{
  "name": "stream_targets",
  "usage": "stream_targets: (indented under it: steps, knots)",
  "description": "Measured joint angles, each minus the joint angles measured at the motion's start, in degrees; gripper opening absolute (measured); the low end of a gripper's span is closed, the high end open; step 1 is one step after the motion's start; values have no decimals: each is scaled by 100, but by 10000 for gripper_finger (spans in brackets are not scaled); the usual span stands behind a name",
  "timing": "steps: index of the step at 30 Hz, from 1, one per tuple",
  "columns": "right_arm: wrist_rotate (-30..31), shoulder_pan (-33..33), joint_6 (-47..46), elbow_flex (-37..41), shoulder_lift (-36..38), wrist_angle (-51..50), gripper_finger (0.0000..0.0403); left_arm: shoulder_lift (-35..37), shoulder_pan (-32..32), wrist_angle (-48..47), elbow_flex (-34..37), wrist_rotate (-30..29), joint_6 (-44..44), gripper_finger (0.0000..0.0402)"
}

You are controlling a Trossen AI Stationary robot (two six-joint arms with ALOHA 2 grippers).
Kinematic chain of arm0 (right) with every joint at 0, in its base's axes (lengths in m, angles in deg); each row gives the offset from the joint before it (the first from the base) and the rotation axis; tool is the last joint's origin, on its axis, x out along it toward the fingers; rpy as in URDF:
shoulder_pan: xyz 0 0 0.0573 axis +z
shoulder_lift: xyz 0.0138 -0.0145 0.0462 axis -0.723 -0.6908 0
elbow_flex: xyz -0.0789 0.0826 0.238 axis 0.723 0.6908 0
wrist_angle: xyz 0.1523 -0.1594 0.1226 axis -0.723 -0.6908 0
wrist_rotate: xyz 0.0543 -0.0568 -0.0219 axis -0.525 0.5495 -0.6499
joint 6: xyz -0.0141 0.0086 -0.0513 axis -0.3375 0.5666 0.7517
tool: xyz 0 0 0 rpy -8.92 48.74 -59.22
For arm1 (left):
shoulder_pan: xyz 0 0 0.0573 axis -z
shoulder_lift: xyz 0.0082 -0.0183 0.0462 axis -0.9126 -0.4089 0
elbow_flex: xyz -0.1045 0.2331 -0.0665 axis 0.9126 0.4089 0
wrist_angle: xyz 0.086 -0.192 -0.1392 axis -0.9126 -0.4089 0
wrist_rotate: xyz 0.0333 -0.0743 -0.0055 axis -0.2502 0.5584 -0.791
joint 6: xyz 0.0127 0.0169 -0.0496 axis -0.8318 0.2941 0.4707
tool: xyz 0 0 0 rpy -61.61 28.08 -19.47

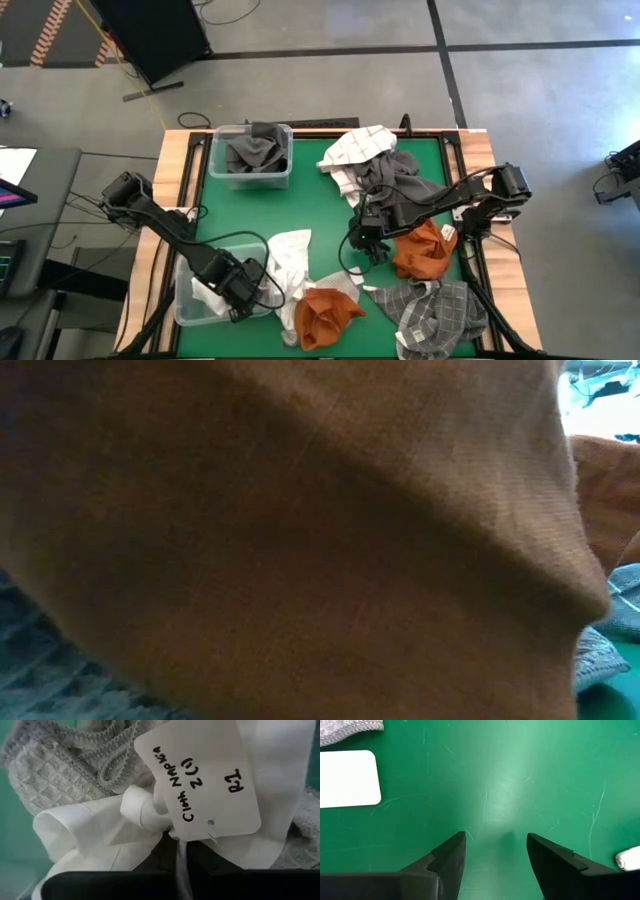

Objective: Sort towels by color in basket
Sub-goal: Put the white towel into the bottom transparent bin, then put the brown towel into the top transparent bin

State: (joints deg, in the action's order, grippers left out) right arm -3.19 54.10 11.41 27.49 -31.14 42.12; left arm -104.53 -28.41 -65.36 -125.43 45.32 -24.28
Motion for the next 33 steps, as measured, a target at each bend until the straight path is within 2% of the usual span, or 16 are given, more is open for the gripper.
stream_targets:
  steps: [4, 13, 17, 24, 29, 33]
  knots:
    - [0, 7, 7, 0, 0, 2, 239, 9, -2, -5, -48, -243, -38, 41]
    - [-2, 7, 50, 0, 0, 2, 239, 196, -7, -70, -34, -231, -104, 166]
    - [-17, 26, 134, 0, 0, 26, 239, 464, -7, -349, -288, -257, 13, 201]
    - [-85, 210, 379, -2, 128, 270, 239, 866, -4, -722, -988, -911, 5, 209]
    - [-114, 379, 509, -7, 540, 367, 239, 949, -4, -792, -1480, -1457, -480, 210]
    - [-732, 568, 584, -9, 1016, 564, 239, 925, -4, -622, -1812, -1958, -1180, 210]
